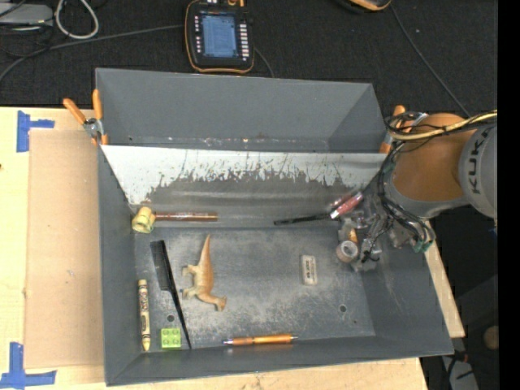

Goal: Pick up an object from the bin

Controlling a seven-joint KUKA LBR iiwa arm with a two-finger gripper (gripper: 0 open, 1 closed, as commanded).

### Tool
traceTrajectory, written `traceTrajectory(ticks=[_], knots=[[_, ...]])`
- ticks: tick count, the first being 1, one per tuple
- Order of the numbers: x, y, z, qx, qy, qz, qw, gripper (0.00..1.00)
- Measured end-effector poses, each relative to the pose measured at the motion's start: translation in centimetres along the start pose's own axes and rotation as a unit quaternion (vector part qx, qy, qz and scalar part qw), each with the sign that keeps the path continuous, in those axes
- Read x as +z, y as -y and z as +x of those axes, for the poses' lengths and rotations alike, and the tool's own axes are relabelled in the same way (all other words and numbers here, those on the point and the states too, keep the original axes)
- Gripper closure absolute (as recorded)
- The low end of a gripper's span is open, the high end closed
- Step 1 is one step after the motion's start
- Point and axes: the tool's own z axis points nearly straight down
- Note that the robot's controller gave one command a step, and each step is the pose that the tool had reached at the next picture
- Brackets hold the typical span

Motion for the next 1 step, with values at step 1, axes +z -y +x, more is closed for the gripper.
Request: traceTrajectory(ticks=[1], knots=[[-0.01, -0.01, -0.01, 0.000, 0.0000, 0.000, 1.0000, 1.00]])
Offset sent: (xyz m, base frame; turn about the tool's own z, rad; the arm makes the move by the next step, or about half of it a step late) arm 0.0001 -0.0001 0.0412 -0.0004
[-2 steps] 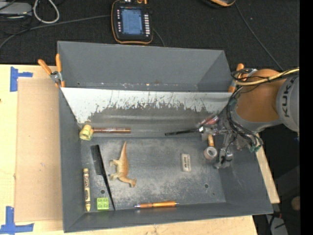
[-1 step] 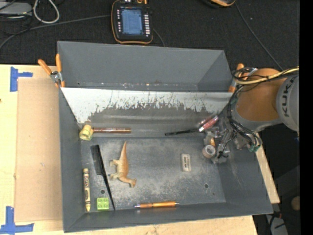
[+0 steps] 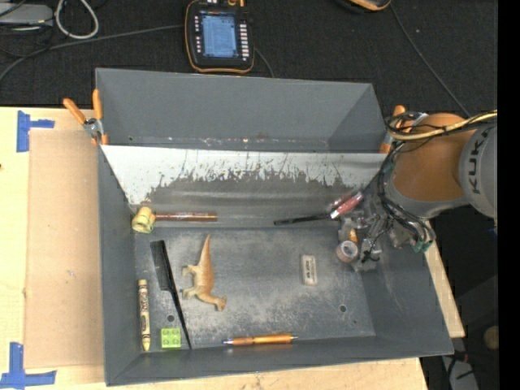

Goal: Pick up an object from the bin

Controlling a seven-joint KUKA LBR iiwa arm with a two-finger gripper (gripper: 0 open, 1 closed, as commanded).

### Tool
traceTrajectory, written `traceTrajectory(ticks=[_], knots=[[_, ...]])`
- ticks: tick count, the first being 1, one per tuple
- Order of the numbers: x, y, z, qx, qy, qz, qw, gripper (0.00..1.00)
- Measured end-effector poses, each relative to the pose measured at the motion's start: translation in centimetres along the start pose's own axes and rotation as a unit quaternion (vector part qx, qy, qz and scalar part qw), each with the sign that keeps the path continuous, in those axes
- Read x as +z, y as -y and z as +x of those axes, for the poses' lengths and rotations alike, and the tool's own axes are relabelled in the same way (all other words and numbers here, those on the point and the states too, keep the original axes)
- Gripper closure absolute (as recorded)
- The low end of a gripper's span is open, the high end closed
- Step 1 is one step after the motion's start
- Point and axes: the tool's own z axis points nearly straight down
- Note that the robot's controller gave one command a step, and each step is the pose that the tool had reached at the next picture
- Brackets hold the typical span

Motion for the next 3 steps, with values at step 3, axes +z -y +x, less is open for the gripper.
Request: traceTrajectory(ticks=[3], knots=[[-5.5, -0.1, -0.1, -0.001, 0.0016, 0.000, 1.0000, 1.00]])
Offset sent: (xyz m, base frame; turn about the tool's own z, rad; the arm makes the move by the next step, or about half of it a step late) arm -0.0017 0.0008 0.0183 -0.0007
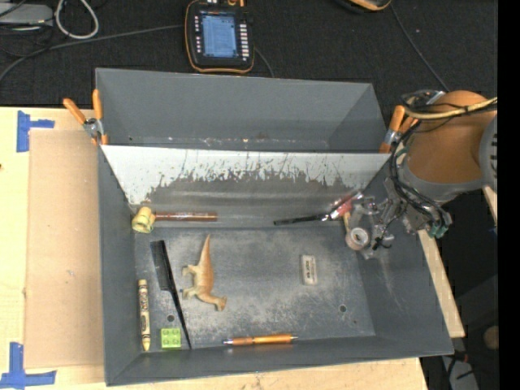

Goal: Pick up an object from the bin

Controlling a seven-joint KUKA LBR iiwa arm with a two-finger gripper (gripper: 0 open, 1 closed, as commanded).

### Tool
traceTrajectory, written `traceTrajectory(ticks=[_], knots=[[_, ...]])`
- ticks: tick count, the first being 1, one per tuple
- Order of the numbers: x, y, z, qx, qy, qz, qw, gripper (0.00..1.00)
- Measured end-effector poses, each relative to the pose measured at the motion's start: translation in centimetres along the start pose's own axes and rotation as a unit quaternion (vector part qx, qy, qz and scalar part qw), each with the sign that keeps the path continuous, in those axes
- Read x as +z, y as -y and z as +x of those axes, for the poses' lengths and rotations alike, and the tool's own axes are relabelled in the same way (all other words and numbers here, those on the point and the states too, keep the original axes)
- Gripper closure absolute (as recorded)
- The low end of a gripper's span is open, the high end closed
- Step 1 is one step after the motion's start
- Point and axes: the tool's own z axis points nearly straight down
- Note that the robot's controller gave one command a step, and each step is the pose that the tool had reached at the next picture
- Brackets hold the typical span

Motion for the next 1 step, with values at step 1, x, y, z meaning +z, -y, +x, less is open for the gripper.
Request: traceTrajectory(ticks=[1], knots=[[-1.77, -0.15, 0.19, 0.000, -0.0043, -0.002, 1.0000, 1.00]])
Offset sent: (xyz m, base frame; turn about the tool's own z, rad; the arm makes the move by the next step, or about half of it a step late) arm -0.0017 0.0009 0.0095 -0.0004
